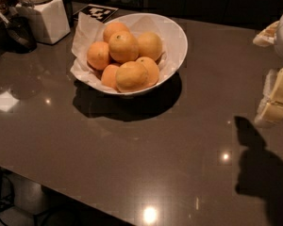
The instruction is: Pick orange from white bowl
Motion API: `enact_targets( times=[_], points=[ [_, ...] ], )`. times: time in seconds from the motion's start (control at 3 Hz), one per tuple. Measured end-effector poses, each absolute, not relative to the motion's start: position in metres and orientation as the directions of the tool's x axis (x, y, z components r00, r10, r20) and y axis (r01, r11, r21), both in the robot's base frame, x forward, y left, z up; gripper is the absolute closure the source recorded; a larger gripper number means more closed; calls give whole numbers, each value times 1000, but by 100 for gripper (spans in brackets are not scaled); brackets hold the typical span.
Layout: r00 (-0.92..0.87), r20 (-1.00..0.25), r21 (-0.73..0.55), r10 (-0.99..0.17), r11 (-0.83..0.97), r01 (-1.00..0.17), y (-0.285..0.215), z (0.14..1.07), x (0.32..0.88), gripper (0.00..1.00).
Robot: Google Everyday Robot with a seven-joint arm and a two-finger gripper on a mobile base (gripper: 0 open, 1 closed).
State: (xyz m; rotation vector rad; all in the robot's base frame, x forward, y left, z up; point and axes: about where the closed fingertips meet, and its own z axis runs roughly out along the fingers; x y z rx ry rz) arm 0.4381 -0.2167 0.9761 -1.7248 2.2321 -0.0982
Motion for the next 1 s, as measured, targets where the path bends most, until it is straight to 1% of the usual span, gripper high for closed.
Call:
enact_targets(
  times=[0.33,0.67,1.0],
  points=[
    [-233,-196,-248,-952,278,-928,-214,981,439,0],
    [-244,-191,-207,-951,282,-937,-193,992,444,0],
    [-228,-193,-178,-954,263,-948,-159,1003,459,0]
  ],
)
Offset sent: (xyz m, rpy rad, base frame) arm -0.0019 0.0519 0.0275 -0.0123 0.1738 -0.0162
